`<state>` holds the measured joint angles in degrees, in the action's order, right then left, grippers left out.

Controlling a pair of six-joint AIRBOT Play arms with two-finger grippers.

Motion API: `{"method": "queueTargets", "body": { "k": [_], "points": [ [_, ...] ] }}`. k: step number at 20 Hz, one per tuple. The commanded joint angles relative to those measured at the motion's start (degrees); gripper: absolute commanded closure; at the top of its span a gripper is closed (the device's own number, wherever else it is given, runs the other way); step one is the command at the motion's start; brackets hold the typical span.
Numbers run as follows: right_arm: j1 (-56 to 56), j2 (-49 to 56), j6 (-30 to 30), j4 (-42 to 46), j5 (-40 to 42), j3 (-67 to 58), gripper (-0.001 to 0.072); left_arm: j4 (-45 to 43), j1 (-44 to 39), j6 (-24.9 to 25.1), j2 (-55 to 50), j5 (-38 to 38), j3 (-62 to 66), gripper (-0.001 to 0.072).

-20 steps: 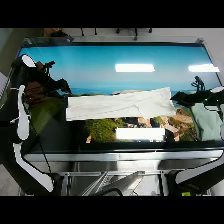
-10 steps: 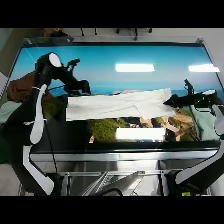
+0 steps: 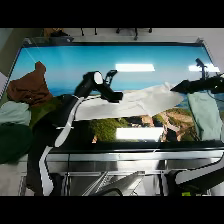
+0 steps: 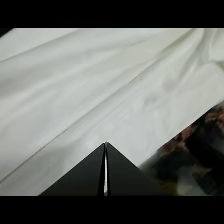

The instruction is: Fold the shirts.

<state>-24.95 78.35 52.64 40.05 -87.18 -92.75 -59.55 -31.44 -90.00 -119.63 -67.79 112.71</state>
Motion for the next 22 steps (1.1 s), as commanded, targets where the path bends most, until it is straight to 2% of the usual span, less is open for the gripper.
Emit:
{"method": "queueTargets", "body": {
  "k": [1,5,7,11,14,15,18,22],
  "points": [
    [0.1,-6.1,2.0,0.3,-7.4,-6.7,0.0691,10.4,-5.8,-0.1,-5.9,13.8,0.1,0.0694],
    [0.2,-11.2,2.9,0.3,-8.9,-9.6,0.0691,18.0,-8.9,0.1,-8.8,22.7,0.1,0.0694],
    [0.2,-11.4,2.9,0.3,-9.6,-9.6,0.0691,23.1,-9.0,1.2,-8.8,22.8,1.0,0.0694],
    [2.6,-10.3,4.3,0.2,-10.4,-9.6,0.0691,31.3,-4.8,8.0,-5.5,10.0,6.9,0.0695],
    [9.6,-9.2,7.5,0.2,-8.7,-9.5,0.0691,41.9,3.3,16.7,5.2,1.9,2.8,0.0695],
    [13.3,-8.7,9.0,0.2,-6.8,-9.5,0.0691,44.8,6.4,18.2,8.6,-1.3,2.3,0.0695],
    [26.9,-6.0,12.1,0.2,3.0,-9.5,0.0691,50.3,16.1,19.4,17.6,-9.6,2.3,0.0695],
    [48.7,4.6,12.7,0.2,21.0,-9.5,0.0690,50.1,24.6,20.8,24.8,-16.2,2.3,0.0695]
  ]
}}
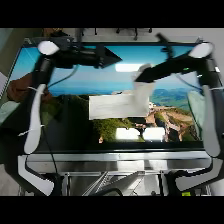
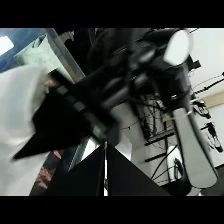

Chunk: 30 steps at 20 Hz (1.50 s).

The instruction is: Fold the shirts.

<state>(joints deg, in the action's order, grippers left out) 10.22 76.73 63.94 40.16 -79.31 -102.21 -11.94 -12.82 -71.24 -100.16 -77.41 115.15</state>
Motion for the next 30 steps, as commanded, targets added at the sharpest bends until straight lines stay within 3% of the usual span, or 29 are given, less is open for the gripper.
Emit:
{"method": "queueTargets", "body": {
  "k": [1,2,3,4,6,13,14,15,16,21,30],
  "points": [
    [18.6,10.3,0.4,0.1,19.3,0.0,0.0686,2.4,7.2,2.1,6.4,-7.4,-0.2,0.0695],
    [23.3,14.5,-1.1,0.2,26.6,0.0,0.0505,2.5,7.6,2.3,7.1,-7.8,-0.2,0.0695],
    [26.6,18.0,-3.0,0.5,33.2,0.0,0.0261,2.5,7.9,2.3,7.6,-8.3,-0.2,0.0694],
    [28.5,20.3,-3.5,1.6,37.8,-0.1,0.0247,2.5,8.1,2.3,7.8,-8.6,-0.2,0.0694],
    [28.4,20.6,-2.8,2.5,38.3,-0.1,0.0247,2.5,8.1,2.6,7.7,-10.4,-0.2,0.0695],
    [7.3,7.9,9.4,12.8,20.2,-0.1,0.0241,2.5,8.1,3.8,7.7,-12.2,-0.2,0.0694],
    [3.3,7.5,10.6,13.3,16.1,-0.1,0.0188,2.5,8.1,3.9,7.7,-12.2,-0.2,0.0694],
    [-0.8,7.7,12.1,13.2,11.6,0.0,0.0047,2.5,8.1,3.9,7.7,-12.2,-0.2,0.0694],
    [-4.4,7.8,12.7,13.2,8.2,0.9,0.0033,2.5,8.1,3.9,7.7,-12.3,-0.2,0.0694],
    [-12.8,9.6,11.5,13.2,5.9,9.6,0.0005,2.5,8.1,3.8,7.7,-12.7,-0.2,0.0694],
    [-7.1,18.8,4.1,2.3,5.7,11.3,0.0007,2.7,8.1,3.7,7.7,-12.7,-0.2,0.0694]
  ]
}}
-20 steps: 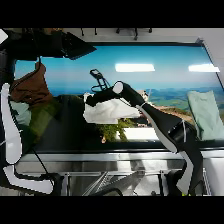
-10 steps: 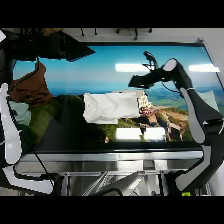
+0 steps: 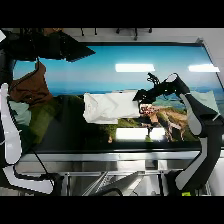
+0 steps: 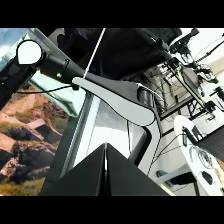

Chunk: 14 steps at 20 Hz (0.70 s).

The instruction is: Fold the shirts.

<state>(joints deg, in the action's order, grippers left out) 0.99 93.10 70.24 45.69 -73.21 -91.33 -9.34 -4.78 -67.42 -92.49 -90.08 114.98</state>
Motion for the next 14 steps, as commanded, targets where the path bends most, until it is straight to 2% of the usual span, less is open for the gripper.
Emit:
{"method": "queueTargets", "body": {
  "k": [1,2,3,4,8,14],
  "points": [
    [3.1,3.0,-2.8,-4.1,-0.6,0.4,0.0009,0.1,0.0,-0.1,0.0,-0.1,0.0,0.0694],
    [4.2,3.3,-3.6,-5.3,-0.8,0.4,0.0117,0.1,0.0,-0.1,0.0,-0.1,0.0,0.0694],
    [4.9,3.2,-5.9,-7.2,-1.0,0.3,0.0437,0.1,0.0,-0.1,0.0,-0.1,0.0,0.0694],
    [5.1,3.0,-7.8,-9.8,-1.9,0.0,0.0695,0.1,0.0,-0.1,0.0,-0.2,0.0,0.0694],
    [1.9,-2.6,-7.2,-11.5,-2.0,-4.8,0.0691,0.1,0.0,-0.1,0.0,-1.8,0.0,0.0694],
    [-14.6,-12.9,3.5,-11.4,-1.6,-14.6,0.0692,0.1,0.0,-0.1,0.0,-2.6,0.0,0.0694]
  ]
}}
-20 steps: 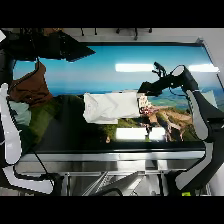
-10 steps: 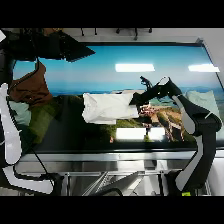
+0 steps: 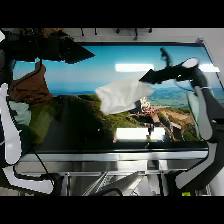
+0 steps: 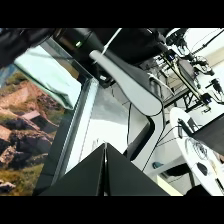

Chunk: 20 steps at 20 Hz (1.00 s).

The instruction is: Fold the shirts.

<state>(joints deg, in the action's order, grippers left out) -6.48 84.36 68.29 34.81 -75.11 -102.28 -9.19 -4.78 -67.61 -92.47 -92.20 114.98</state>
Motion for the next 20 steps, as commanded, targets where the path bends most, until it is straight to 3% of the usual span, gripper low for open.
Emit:
{"method": "queueTargets", "body": {
  "k": [1,8,15,17,20],
  "points": [
    [-10.4,-5.6,7.0,-0.5,0.3,-3.9,0.0691,0.0,0.0,0.1,0.0,-0.5,0.0,0.0694],
    [-33.5,-10.1,14.7,0.6,5.5,-4.0,0.0691,-0.1,0.0,0.6,0.0,-1.9,0.0,0.0694],
    [-44.2,-10.4,16.2,3.9,3.7,-4.0,0.0692,-0.1,-0.5,0.6,0.0,-1.9,0.0,0.0694],
    [-45.2,-11.8,22.0,10.2,2.1,-4.0,0.0692,-0.2,-1.1,0.7,0.0,-2.0,0.0,0.0694],
    [-45.2,-14.8,30.4,27.1,-6.8,-3.9,0.0692,-0.2,-1.9,1.2,0.0,-2.2,0.0,0.0694]
  ]
}}
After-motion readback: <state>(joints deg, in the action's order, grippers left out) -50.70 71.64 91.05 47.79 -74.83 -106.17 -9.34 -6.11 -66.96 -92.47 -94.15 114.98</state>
